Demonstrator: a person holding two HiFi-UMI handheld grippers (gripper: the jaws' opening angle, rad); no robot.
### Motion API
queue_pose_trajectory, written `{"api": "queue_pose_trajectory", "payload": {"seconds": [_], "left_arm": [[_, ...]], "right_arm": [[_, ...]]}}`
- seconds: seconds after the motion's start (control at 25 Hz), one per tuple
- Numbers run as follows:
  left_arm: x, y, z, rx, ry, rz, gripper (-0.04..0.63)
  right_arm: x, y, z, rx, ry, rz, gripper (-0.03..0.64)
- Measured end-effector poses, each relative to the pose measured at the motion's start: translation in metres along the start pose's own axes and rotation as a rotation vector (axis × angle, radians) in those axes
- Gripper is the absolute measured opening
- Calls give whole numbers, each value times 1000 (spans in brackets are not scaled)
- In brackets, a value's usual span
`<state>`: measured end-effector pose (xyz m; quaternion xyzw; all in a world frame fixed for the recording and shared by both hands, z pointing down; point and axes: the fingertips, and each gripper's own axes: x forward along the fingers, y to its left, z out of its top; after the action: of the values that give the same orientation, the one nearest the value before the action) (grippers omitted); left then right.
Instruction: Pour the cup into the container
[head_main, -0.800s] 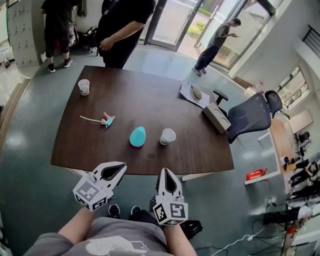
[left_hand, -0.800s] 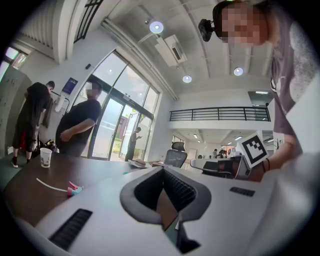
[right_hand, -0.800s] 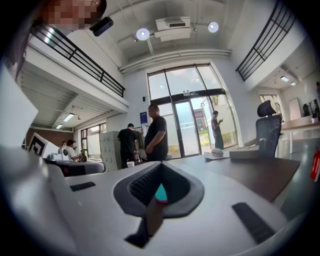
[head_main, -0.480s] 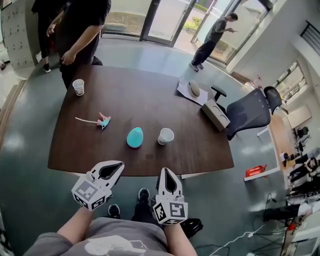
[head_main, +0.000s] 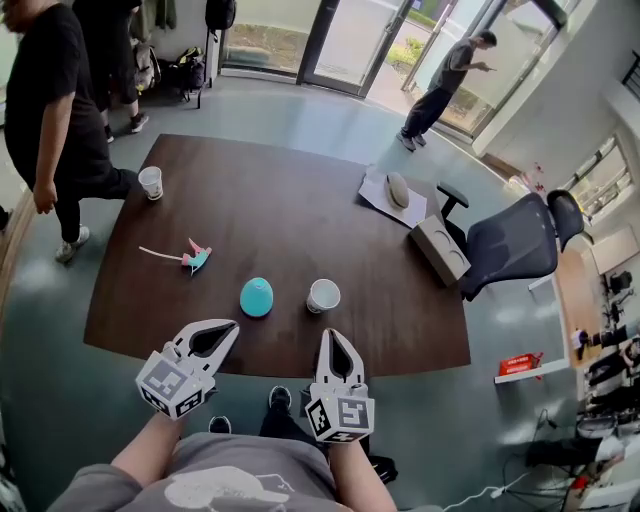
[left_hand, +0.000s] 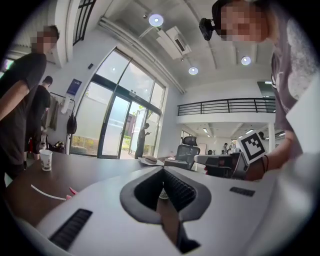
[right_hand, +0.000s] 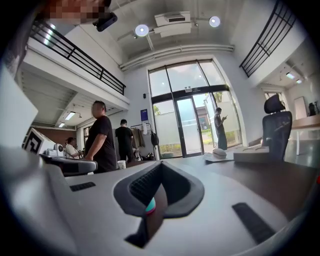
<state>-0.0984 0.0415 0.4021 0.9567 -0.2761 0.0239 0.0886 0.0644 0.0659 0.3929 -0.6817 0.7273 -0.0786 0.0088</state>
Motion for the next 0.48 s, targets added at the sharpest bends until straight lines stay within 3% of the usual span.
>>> {"api": "queue_pose_trajectory", "payload": {"seconds": [0.24, 0.48], "left_arm": [[37, 15, 4, 0, -8, 92, 8], [57, 16, 3, -30, -36, 136, 8]], "right_arm": [[34, -40, 8, -16, 5, 55, -12], [61, -70, -1, -10, 36, 115, -12]]}}
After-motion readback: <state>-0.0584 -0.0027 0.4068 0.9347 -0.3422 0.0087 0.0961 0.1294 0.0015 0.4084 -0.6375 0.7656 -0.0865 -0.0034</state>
